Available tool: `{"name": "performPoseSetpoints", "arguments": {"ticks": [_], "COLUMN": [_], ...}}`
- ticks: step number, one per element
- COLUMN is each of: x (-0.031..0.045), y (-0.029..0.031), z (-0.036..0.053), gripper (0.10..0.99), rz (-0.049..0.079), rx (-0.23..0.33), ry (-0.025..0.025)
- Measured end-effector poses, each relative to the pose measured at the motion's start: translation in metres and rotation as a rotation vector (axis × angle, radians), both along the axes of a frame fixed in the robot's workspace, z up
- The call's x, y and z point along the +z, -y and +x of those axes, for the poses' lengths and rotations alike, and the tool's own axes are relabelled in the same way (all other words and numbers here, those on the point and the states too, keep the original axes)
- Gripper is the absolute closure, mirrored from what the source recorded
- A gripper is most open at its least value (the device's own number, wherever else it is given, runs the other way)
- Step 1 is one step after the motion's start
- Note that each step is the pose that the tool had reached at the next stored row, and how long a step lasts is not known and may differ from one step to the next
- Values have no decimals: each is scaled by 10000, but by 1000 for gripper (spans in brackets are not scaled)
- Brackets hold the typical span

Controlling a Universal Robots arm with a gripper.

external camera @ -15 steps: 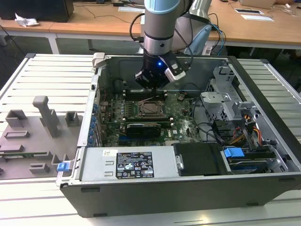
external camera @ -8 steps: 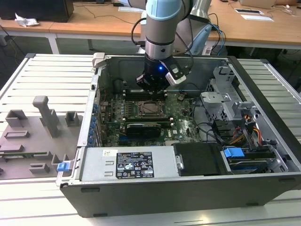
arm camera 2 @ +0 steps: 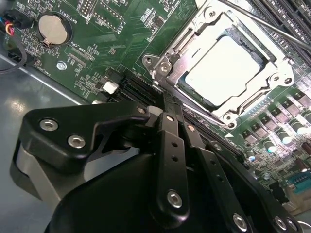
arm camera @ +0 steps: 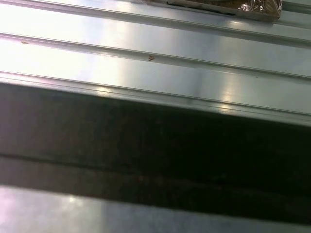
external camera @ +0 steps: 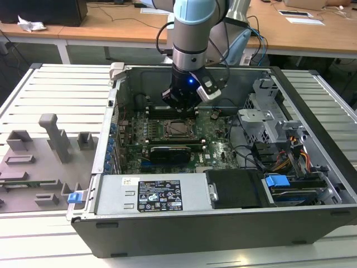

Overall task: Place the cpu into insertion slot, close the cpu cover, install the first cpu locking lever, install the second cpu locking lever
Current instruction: 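Install the first cpu locking lever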

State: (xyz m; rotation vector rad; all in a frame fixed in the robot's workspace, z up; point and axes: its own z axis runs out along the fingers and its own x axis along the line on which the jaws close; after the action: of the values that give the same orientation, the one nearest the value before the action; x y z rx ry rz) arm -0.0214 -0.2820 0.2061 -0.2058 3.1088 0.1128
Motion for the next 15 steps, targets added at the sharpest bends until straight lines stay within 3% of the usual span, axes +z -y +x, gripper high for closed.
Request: {"name": "performPoseSetpoints", "arguments": {"ticks": [6, 9, 11, 15], "x": [-22, 25, 2, -21], "y": [-3, -4, -4, -4], "z": [4, 5, 5, 6], "gripper": [980, 980, 980, 980], "rz": [-58, -66, -210, -363], "rx": [-1, 0, -1, 0], "ry": [-3, 2, 0, -1]}}
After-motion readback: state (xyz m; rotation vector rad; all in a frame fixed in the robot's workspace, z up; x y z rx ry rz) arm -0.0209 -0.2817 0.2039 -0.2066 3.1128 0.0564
